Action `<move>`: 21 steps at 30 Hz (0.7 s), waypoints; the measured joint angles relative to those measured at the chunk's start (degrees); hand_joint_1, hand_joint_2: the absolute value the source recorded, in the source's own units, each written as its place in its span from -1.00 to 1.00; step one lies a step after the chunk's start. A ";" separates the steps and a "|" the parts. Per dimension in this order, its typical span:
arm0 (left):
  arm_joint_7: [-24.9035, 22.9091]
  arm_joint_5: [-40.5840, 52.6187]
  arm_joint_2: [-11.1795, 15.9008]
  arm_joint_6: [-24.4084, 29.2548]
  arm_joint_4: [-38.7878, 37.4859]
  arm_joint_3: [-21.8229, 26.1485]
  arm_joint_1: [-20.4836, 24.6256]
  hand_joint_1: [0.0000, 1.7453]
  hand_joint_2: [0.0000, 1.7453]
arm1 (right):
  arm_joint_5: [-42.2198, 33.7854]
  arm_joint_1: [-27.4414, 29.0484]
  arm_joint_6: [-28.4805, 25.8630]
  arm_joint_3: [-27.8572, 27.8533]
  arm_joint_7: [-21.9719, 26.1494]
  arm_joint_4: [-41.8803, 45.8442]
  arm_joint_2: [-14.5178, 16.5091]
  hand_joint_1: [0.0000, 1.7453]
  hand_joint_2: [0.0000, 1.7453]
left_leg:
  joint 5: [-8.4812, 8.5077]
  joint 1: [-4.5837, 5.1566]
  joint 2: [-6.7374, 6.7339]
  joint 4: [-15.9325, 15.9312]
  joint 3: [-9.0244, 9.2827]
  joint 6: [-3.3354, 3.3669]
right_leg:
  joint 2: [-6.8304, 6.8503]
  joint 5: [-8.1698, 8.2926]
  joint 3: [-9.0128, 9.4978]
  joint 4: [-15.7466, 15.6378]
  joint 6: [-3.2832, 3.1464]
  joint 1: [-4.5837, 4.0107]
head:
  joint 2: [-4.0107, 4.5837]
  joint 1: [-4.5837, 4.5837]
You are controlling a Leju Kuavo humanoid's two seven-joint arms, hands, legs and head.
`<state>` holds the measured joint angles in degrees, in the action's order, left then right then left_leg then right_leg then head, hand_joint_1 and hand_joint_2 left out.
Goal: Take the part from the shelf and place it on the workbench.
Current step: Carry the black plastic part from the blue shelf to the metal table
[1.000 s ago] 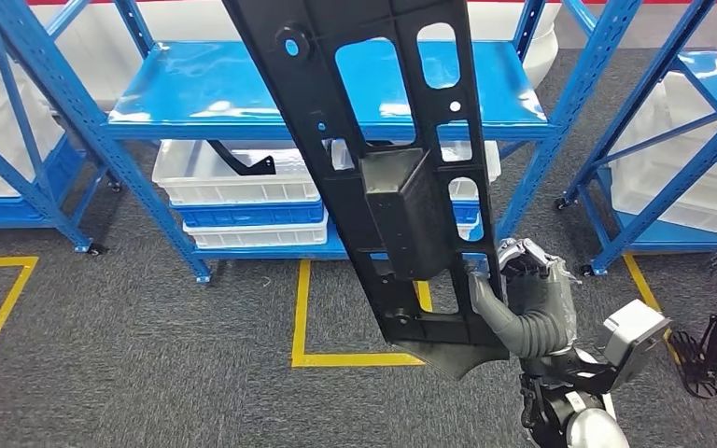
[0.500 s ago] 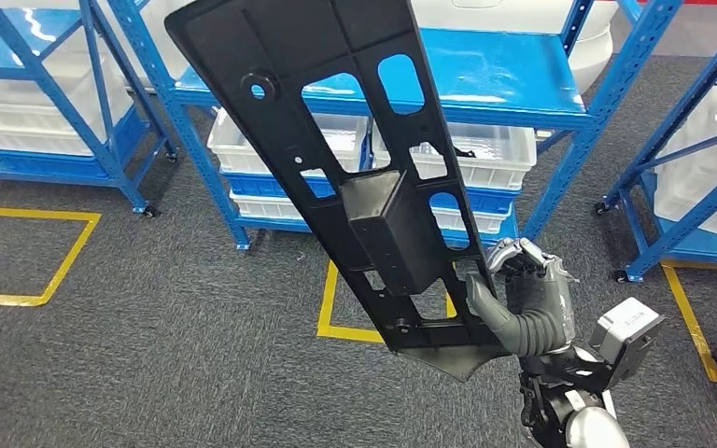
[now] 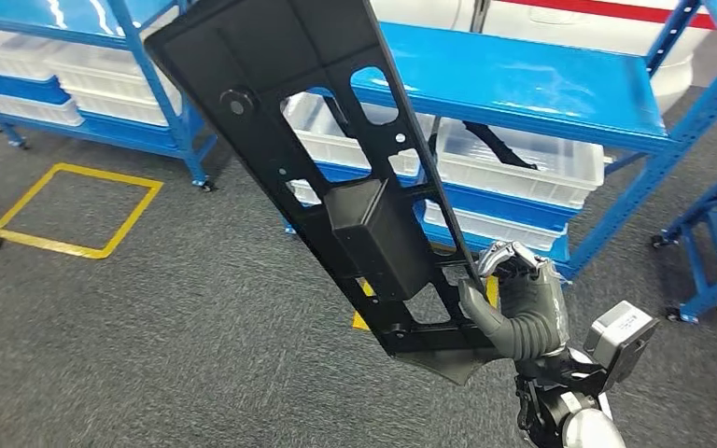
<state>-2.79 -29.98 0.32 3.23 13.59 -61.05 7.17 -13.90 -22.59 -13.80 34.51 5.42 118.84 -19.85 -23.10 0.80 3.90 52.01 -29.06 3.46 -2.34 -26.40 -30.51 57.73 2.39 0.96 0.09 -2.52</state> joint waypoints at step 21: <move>-0.72 0.48 0.15 0.79 -0.04 -0.02 -0.07 -1.00 1.00 | 0.02 -0.15 0.58 0.41 0.65 -0.03 0.33 1.00 1.00 | -0.13 -0.77 -5.60 1.00 -1.47 -1.23 | 8.16 -0.09 1.36 -3.44 0.58 -0.14 | 0.00 -0.05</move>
<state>-3.51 -29.50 0.47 4.03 13.55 -61.07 7.09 -13.88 -22.74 -13.22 34.92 6.07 118.81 -19.52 -23.23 0.02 -1.71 53.01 -30.53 2.22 5.82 -26.49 -29.15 54.29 2.97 0.83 0.09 -2.57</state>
